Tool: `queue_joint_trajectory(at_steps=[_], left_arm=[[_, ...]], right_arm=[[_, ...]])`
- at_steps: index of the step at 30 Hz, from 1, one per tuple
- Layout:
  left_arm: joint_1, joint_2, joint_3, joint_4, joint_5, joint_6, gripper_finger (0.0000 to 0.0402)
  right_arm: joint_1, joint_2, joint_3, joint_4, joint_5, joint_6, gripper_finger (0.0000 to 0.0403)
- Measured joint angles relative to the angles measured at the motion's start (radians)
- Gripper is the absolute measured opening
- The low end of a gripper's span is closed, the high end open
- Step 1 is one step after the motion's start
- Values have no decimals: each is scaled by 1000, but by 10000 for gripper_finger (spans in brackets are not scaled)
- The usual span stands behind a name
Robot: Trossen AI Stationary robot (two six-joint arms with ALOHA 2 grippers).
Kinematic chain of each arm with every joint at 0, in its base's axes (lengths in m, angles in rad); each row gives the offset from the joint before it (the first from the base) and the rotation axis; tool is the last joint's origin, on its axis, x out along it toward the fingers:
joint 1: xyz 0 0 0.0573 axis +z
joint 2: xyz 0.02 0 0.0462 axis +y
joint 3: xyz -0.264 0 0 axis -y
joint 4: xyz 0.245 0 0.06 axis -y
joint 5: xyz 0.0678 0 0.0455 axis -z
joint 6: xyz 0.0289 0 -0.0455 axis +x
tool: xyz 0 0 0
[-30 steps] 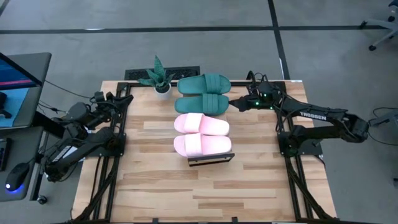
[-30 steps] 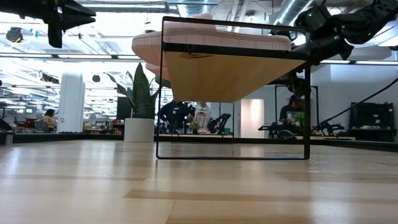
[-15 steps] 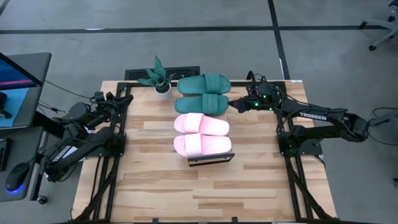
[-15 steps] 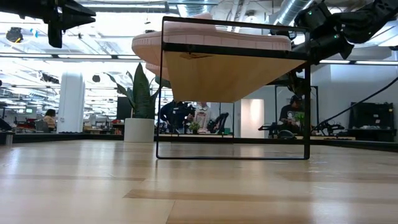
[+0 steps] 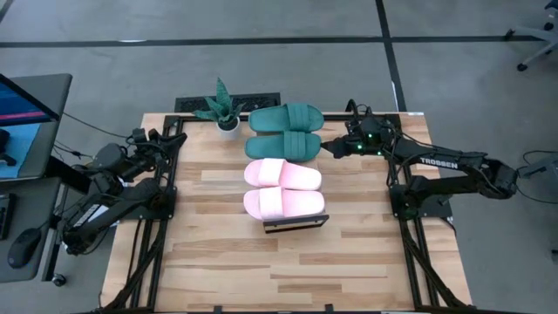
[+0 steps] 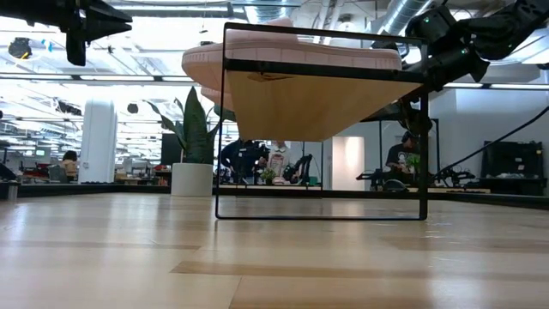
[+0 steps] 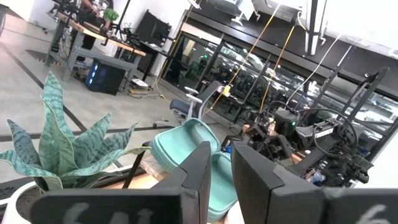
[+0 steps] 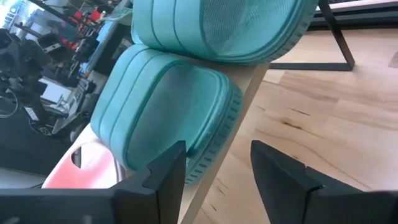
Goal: Pick and place slides into the shelf
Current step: Adjust the slippers on the shelf
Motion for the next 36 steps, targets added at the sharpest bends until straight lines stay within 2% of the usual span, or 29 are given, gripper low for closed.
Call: queue_joint_trajectory(at_steps=[17,36], left_arm=[[0,0,0,0,0,0,51],[0,0,0,0,0,0,51]], right_arm=[[11,0,0,29,-1,16,168],[30,0,0,29,29,14,183]])
